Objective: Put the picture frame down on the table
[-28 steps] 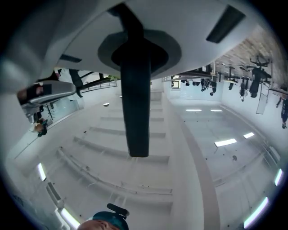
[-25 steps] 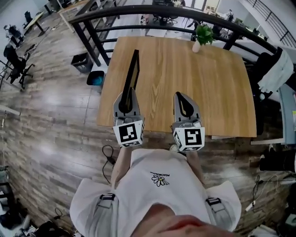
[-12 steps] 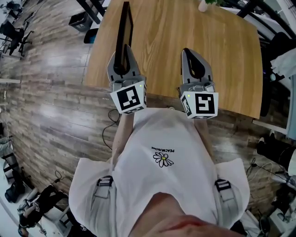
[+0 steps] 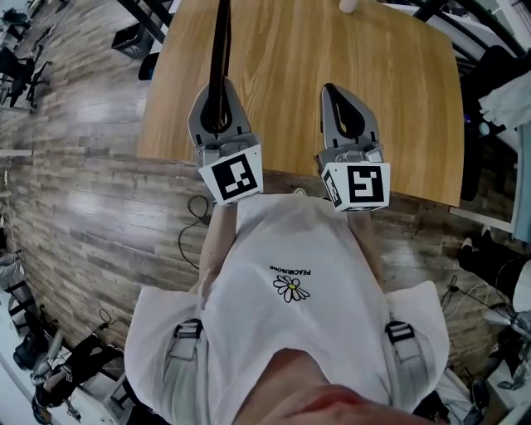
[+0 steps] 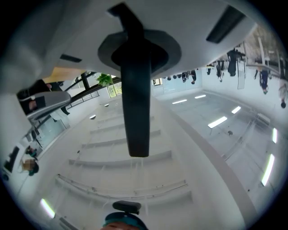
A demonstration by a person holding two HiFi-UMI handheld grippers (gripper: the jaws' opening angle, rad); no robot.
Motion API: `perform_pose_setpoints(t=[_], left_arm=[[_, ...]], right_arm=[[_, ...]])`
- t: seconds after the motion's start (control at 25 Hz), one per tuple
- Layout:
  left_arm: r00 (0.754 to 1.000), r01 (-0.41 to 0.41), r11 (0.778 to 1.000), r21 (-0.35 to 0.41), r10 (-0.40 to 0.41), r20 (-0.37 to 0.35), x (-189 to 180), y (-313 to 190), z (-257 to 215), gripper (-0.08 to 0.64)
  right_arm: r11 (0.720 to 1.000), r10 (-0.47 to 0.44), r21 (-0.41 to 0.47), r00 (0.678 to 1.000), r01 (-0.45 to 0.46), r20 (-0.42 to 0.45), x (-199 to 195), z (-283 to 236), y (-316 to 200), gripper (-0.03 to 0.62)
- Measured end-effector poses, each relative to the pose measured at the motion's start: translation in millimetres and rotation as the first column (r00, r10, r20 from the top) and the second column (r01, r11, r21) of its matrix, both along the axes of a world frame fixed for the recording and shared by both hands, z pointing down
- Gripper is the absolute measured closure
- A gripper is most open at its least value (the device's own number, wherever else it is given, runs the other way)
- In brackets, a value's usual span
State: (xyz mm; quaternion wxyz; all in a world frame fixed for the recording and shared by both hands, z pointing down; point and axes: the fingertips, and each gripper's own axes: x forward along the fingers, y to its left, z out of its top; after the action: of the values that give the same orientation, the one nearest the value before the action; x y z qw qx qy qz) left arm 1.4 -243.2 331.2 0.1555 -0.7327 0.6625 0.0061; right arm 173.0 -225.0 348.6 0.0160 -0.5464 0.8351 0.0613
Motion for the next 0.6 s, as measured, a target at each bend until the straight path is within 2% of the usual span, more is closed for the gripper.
perform_pose_setpoints(t=[0.04,0.12,0.24,0.4,0.6], left_arm=[[0.996,-0.005,1.0,0.012,0.004,0.084,7,-3,-4,0.537],[0.971,-0.017,1.0,-0.013,0.02,0.239,21,-13,1,0.537],[0.921,-0.018,0.996,-0.085,0.05,0.385,36,-31,24,0.537],[0.81,0.002,0.984,-0.18,0.104,0.577,50,-46,72,0.537],[0.638,0.003,0.962,-0.272,0.208,0.741,65,-67,145,0.537]], right_arm=[[1.0,0.0,-0.006,1.0,0.0,-0.001,1,2,1,0.583],[1.0,0.006,-0.023,1.0,-0.006,0.006,5,8,5,0.583],[0.999,0.026,-0.034,1.0,-0.026,0.007,13,12,9,0.583],[0.998,0.051,-0.037,0.999,-0.051,0.003,24,18,20,0.583],[0.996,0.081,-0.04,0.997,-0.081,-0.016,42,24,33,0.583]])
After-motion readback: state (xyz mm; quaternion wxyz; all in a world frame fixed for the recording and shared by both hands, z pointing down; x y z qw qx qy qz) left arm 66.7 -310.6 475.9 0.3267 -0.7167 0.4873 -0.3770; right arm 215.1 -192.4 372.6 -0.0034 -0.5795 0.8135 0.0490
